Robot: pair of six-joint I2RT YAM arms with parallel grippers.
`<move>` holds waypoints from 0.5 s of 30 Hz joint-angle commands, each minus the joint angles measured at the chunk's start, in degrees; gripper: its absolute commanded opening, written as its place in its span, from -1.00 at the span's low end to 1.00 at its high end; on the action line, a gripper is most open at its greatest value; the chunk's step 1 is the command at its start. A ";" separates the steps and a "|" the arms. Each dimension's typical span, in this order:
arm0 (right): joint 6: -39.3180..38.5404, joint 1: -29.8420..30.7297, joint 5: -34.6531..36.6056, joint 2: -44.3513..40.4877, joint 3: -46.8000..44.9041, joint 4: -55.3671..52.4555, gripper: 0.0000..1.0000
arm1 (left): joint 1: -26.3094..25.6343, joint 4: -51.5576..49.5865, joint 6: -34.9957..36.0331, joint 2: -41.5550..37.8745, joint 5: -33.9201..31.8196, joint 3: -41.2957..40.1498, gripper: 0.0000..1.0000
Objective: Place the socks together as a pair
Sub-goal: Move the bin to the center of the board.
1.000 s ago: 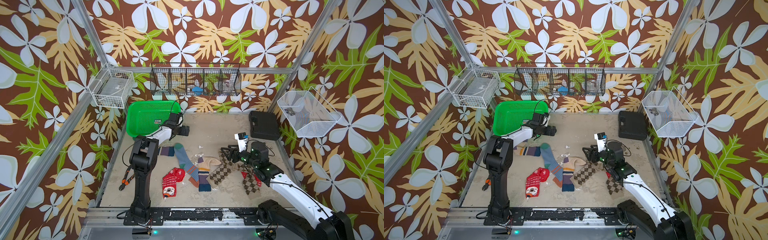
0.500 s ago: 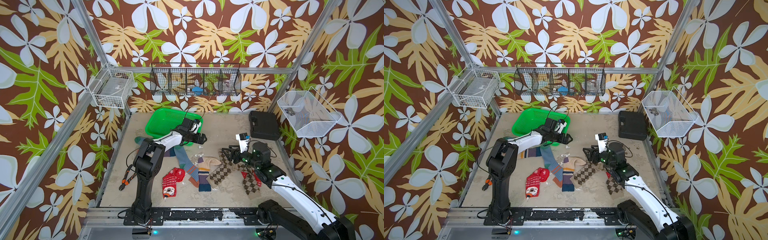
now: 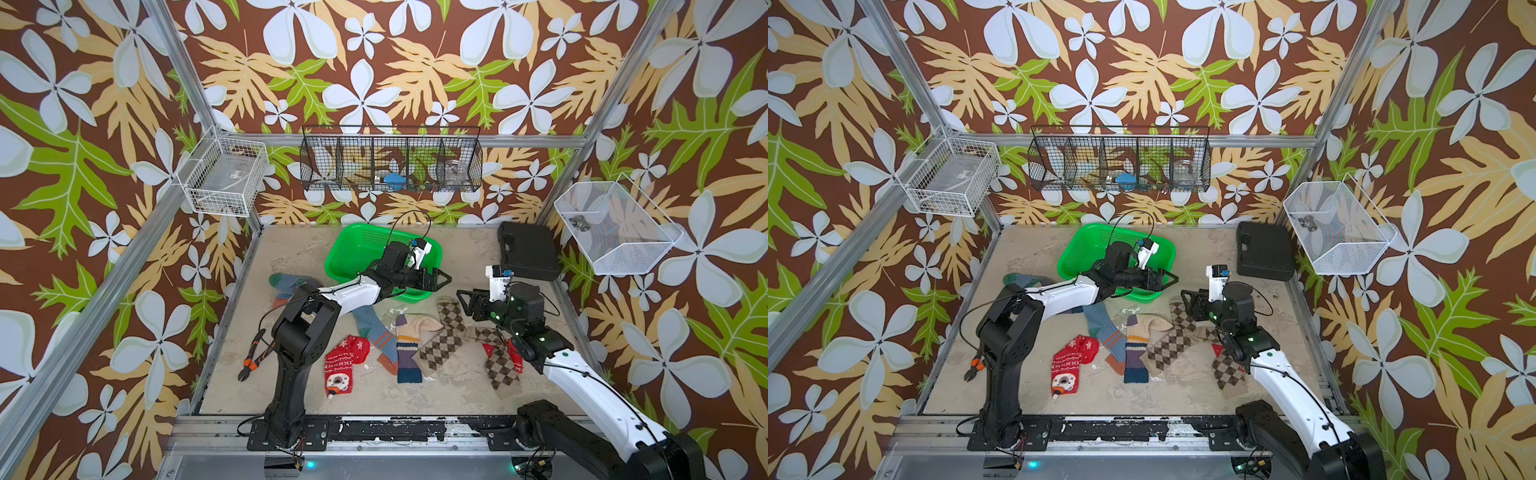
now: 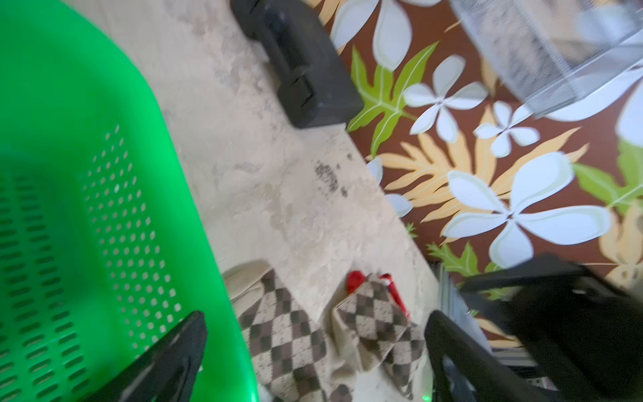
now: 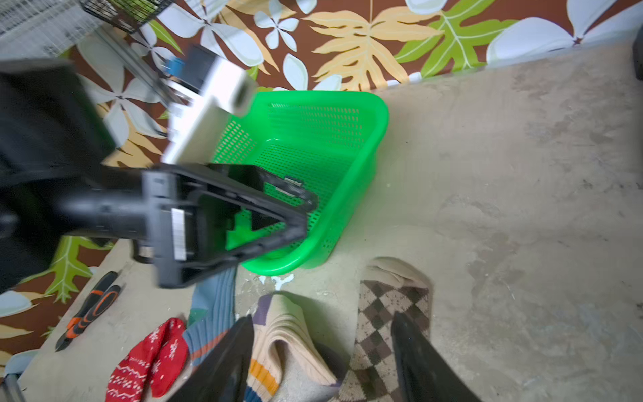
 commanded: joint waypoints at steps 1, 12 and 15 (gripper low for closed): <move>3.02 -1.38 -0.15 4.50 1.43 3.47 0.31 | -0.03 6.75 -1.67 -5.94 -3.08 -1.86 1.00; 6.69 -0.80 -2.81 28.00 16.31 5.35 0.12 | 0.09 -7.44 11.37 -40.95 -39.58 -32.00 1.00; 6.64 0.55 -0.78 31.86 18.77 5.05 0.13 | 0.40 -5.67 10.56 -49.62 -44.13 -41.84 1.00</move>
